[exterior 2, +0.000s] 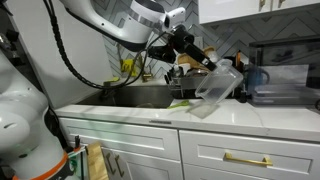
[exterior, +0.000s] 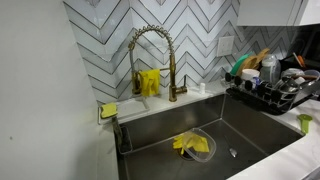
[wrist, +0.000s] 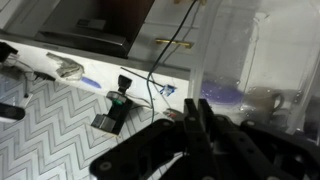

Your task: Remove a container from the sink and empty the container

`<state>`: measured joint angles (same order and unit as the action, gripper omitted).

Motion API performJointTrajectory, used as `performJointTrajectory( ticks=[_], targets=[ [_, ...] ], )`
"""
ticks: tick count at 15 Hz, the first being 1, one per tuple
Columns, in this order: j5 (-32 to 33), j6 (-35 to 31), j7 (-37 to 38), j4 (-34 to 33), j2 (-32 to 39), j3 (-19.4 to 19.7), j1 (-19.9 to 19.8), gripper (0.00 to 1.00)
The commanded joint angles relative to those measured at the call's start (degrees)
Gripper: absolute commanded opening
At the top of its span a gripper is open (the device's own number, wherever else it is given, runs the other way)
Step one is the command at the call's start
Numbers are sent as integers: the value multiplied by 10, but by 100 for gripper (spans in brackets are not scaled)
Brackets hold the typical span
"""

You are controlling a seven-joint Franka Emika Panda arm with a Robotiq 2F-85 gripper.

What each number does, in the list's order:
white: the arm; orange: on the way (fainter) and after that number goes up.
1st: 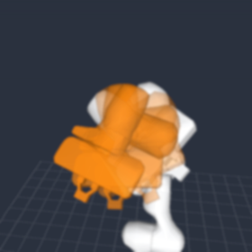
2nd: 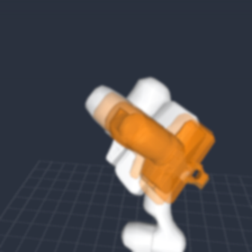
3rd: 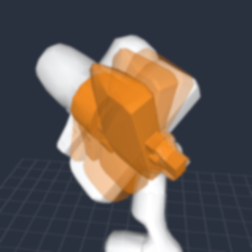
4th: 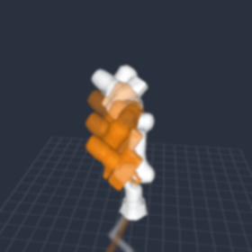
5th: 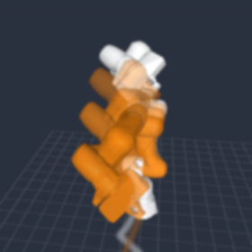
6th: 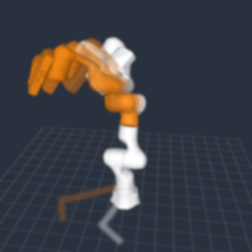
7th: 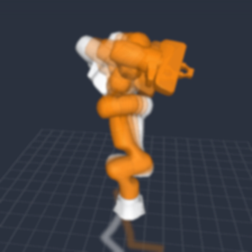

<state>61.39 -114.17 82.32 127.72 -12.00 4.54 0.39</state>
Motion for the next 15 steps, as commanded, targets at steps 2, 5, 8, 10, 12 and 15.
performJointTrajectory(
  ticks=[2,5,8,10,12,15],
  targets=[
    [-129,-118,-119,-3,3,42,-35,2],
    [-249,-145,-209,-8,14,54,-51,2],
    [-380,-149,-300,-16,33,57,-64,2],
    [-466,-144,-360,-29,56,59,-71,2],
    [-520,-138,-404,-46,81,60,-81,2],
    [-545,-127,-432,-68,108,61,-96,2]
  ],
)
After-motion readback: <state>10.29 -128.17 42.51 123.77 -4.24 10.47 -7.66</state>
